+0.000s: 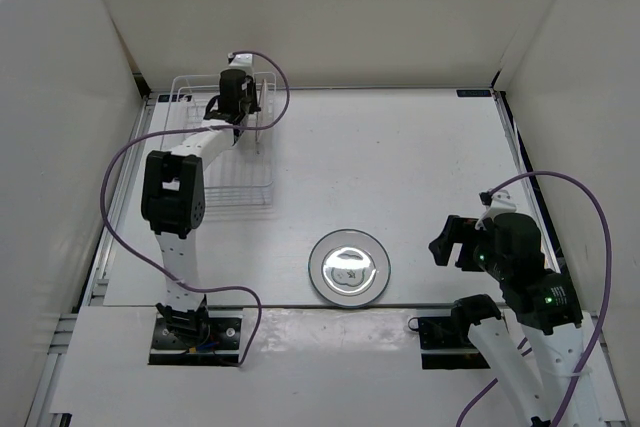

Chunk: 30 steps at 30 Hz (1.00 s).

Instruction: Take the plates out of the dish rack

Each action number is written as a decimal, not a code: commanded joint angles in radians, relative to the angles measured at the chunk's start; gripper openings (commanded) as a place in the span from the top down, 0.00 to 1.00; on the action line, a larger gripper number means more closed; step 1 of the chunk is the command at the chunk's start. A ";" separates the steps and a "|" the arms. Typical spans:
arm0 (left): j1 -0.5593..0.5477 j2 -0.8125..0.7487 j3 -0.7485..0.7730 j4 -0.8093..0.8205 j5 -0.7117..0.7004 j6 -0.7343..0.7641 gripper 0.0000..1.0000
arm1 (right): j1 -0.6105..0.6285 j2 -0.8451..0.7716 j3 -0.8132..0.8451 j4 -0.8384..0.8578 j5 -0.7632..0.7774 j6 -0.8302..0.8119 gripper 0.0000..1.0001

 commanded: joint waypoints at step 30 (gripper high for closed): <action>-0.774 -1.048 -0.585 -0.197 -0.393 0.549 1.00 | 0.003 -0.089 -0.025 0.052 0.000 0.004 0.10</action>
